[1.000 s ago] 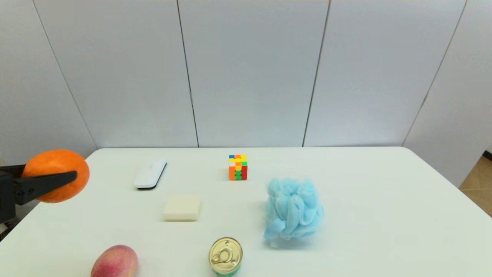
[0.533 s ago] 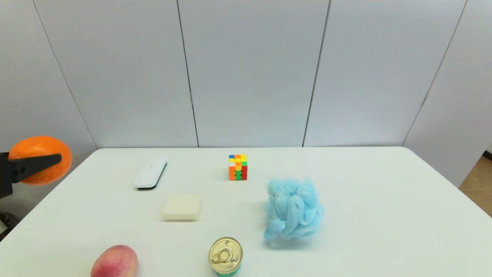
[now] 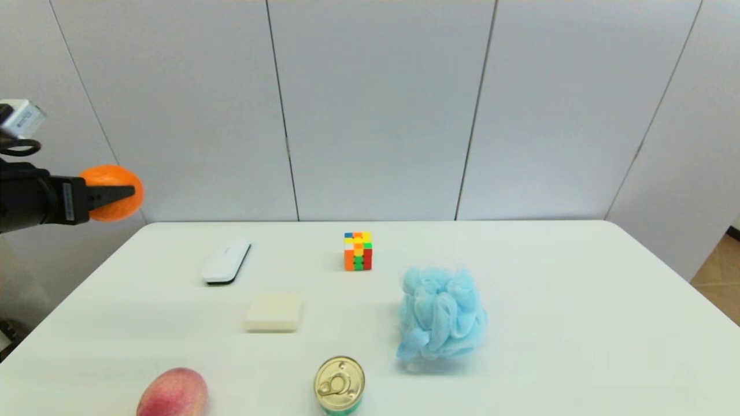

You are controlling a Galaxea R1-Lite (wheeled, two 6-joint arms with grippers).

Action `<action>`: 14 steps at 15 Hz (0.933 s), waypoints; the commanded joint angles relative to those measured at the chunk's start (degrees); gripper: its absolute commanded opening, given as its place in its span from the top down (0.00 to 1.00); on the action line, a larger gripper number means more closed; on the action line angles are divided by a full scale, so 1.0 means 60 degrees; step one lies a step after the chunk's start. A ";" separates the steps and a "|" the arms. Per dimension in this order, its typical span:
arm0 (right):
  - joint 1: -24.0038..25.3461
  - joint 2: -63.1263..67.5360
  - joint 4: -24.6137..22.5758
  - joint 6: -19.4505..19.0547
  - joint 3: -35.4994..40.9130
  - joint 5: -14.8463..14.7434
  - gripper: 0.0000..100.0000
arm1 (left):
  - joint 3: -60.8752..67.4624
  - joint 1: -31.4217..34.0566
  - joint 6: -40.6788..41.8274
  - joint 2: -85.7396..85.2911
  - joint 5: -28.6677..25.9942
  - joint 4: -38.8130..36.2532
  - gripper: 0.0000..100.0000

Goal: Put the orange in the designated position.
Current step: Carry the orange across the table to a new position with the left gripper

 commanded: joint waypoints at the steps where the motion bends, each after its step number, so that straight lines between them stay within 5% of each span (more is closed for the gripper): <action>1: -0.0011 -0.0002 0.0000 0.0001 -0.0007 -0.0003 0.00 | -0.1298 -0.0139 0.0365 0.2470 -0.0016 -0.0158 1.00; 14: 0.0004 -0.0002 0.0000 0.0001 -0.0007 -0.0003 0.00 | -0.2733 -0.0227 0.0233 0.5927 0.0013 -0.0084 1.00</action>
